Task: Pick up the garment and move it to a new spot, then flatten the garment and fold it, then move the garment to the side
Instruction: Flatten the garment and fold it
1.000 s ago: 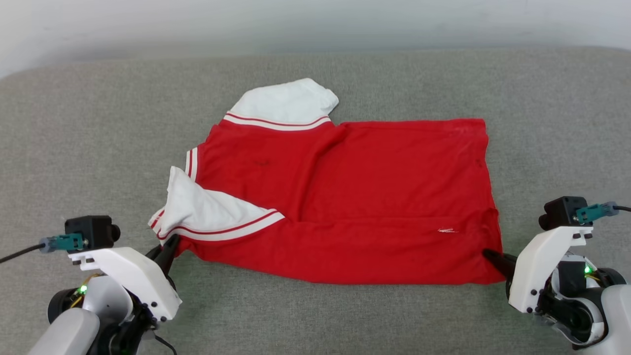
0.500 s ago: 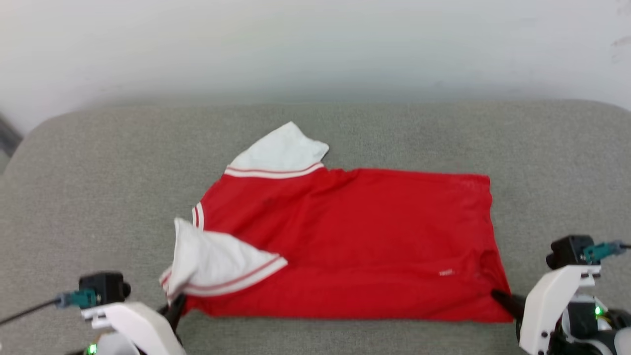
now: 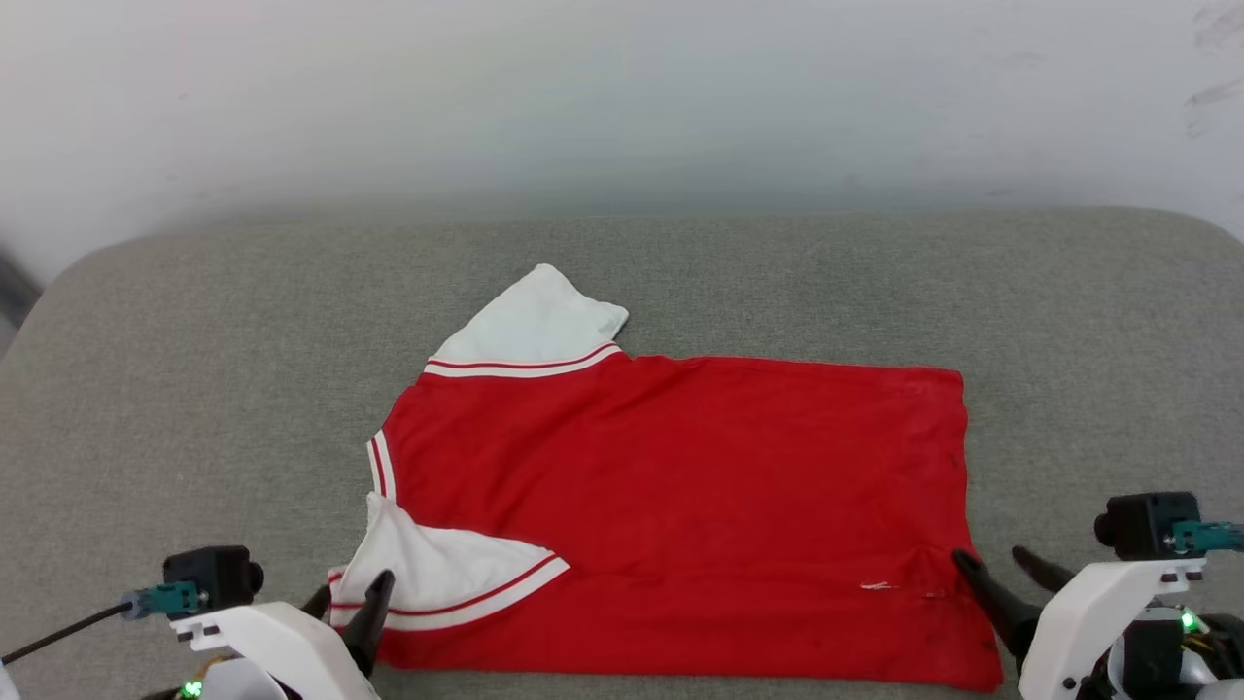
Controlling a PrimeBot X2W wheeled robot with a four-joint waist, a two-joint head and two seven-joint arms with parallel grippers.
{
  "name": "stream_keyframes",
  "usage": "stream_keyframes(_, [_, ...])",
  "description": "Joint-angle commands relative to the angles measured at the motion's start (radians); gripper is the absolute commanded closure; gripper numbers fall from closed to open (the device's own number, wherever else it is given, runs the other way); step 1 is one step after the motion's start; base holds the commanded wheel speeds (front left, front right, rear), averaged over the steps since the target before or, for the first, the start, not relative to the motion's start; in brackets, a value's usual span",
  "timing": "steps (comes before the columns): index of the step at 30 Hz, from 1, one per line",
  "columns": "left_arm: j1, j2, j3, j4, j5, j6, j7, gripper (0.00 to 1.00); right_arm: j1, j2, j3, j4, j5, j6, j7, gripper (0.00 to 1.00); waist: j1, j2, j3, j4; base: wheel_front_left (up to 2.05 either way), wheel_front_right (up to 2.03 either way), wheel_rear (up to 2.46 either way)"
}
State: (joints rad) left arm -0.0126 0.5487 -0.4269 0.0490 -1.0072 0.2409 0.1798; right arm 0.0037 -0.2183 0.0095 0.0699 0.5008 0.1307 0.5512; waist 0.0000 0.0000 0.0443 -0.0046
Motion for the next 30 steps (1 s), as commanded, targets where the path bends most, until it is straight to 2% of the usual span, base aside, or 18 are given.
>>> stream_keyframes(1, [-0.019,-0.003,0.008,0.002,0.008,0.001,-0.013,0.00,-0.012,-0.010,0.002,-0.007,-0.016,0.000,-0.025,0.00,0.0000,0.0000,-0.002,-0.008,0.00,0.00,0.00])
stream_keyframes(5, [-0.063,0.000,0.031,0.013,0.048,-0.003,-0.083,0.00,-0.035,0.000,0.010,-0.023,-0.048,0.000,-0.182,0.00,0.0000,0.0000,-0.003,-0.029,0.00,0.00,0.00])
stream_keyframes(10, [-0.152,0.001,0.042,0.017,0.105,-0.002,-0.144,0.00,-0.072,0.015,-0.005,-0.040,-0.112,0.000,-0.321,0.00,0.0000,0.0000,0.027,-0.054,0.00,0.00,0.00])
stream_keyframes(17, [-0.356,0.006,0.050,0.052,0.157,-0.019,-0.149,0.00,-0.164,0.036,-0.004,-0.100,-0.169,0.000,-0.440,0.00,0.0000,0.0000,0.172,-0.101,0.00,0.00,0.00])
stream_keyframes(23, [-0.578,0.022,0.043,0.146,0.152,-0.085,-0.069,0.00,-0.249,0.058,-0.001,-0.155,-0.216,0.000,-0.497,0.00,0.0000,0.0000,0.302,-0.152,0.00,0.00,0.00])
stream_keyframes(30, [-0.851,0.053,-0.001,0.276,0.120,-0.195,0.148,0.00,-0.297,0.082,0.006,-0.167,-0.215,0.000,-0.516,0.00,0.0000,0.0000,0.393,-0.210,0.00,0.00,0.00])
